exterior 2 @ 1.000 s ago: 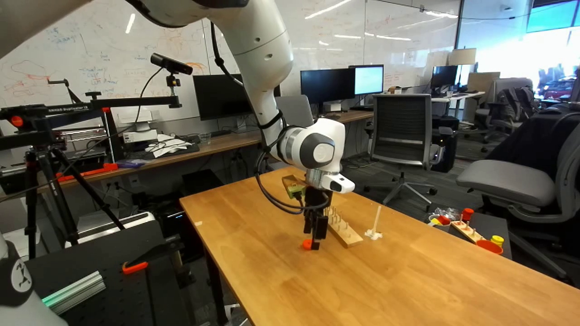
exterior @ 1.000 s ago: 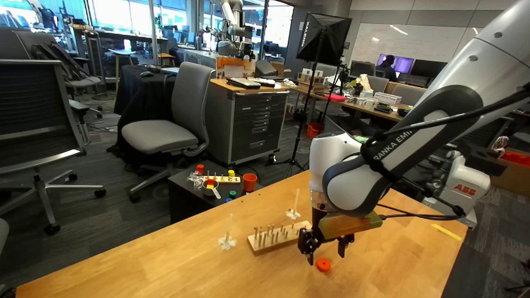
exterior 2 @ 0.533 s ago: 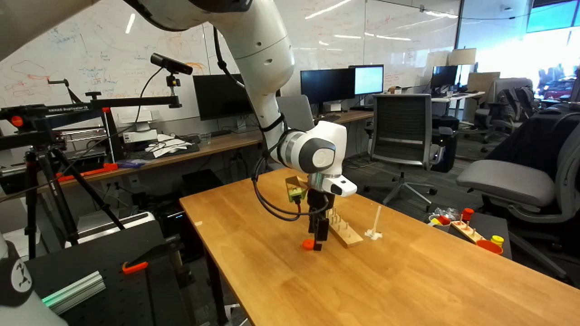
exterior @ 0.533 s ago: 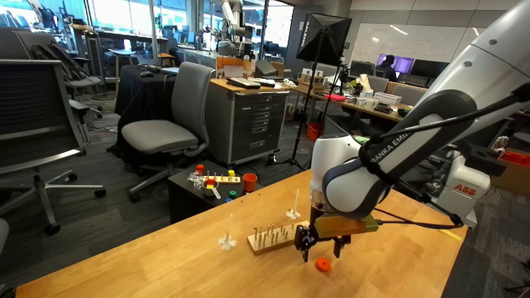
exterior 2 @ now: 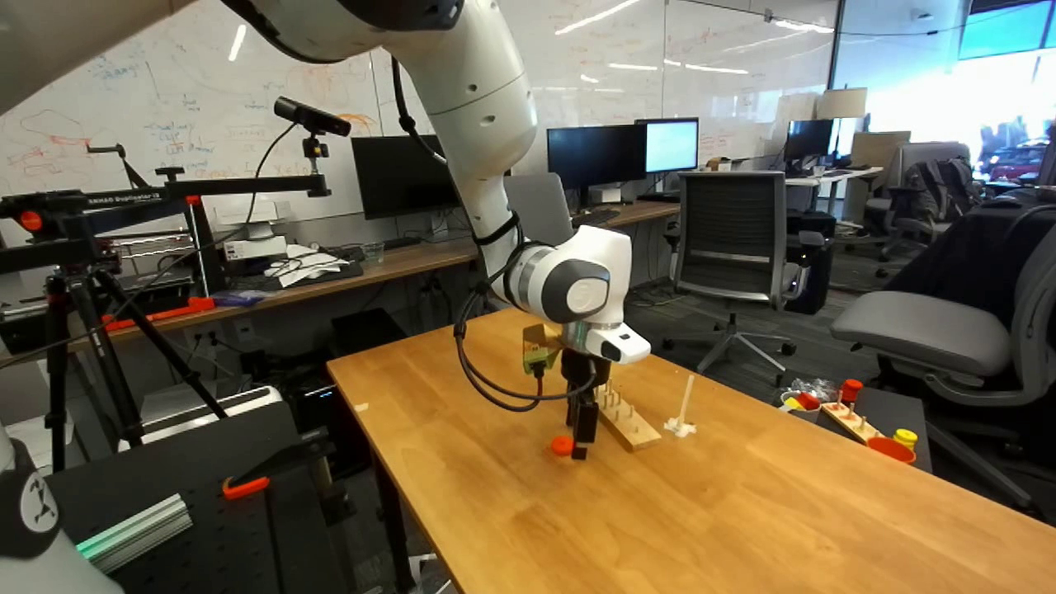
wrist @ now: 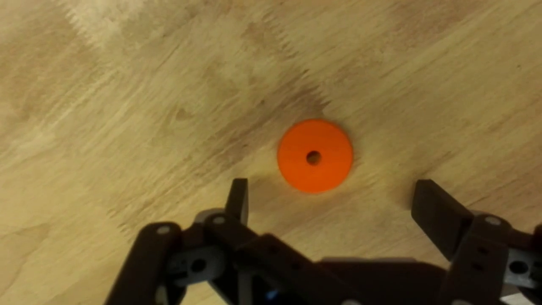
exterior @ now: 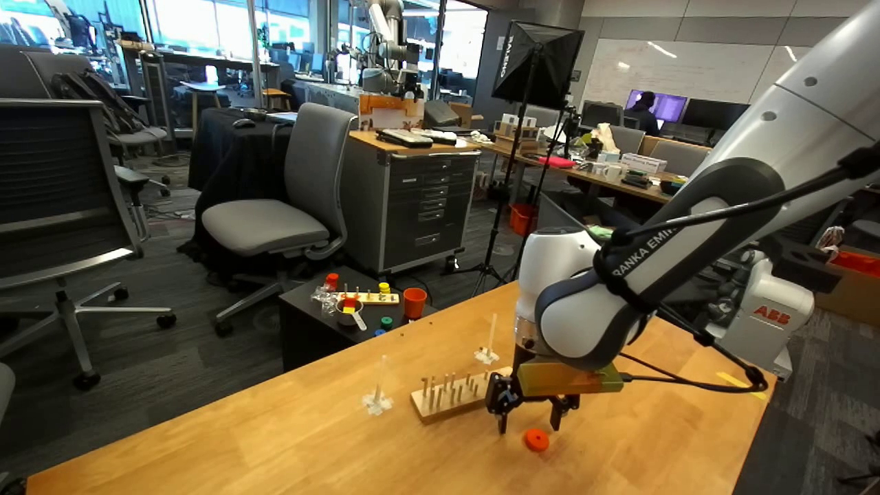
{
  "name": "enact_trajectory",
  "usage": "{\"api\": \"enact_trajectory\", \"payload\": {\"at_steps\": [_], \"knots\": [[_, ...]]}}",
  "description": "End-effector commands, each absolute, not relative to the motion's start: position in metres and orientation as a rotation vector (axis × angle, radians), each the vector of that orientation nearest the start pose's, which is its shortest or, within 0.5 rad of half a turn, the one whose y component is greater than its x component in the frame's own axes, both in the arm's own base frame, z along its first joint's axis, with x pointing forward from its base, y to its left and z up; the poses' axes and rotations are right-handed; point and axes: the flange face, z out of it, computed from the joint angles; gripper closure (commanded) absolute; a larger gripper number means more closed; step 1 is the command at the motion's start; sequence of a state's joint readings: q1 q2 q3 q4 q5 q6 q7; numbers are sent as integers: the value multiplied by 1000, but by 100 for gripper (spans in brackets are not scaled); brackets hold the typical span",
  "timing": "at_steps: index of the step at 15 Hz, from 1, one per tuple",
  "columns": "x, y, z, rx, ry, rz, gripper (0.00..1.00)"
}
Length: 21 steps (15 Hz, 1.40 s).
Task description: Place the orange disk on the wooden base
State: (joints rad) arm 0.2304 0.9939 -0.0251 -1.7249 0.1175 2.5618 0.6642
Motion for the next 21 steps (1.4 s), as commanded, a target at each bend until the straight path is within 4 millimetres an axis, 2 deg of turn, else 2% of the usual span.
{"api": "enact_trajectory", "payload": {"at_steps": [1, 21], "knots": [[602, 124, 1, -3012, 930, 228, 0], [585, 143, 3, -2979, 1015, 205, 0]]}}
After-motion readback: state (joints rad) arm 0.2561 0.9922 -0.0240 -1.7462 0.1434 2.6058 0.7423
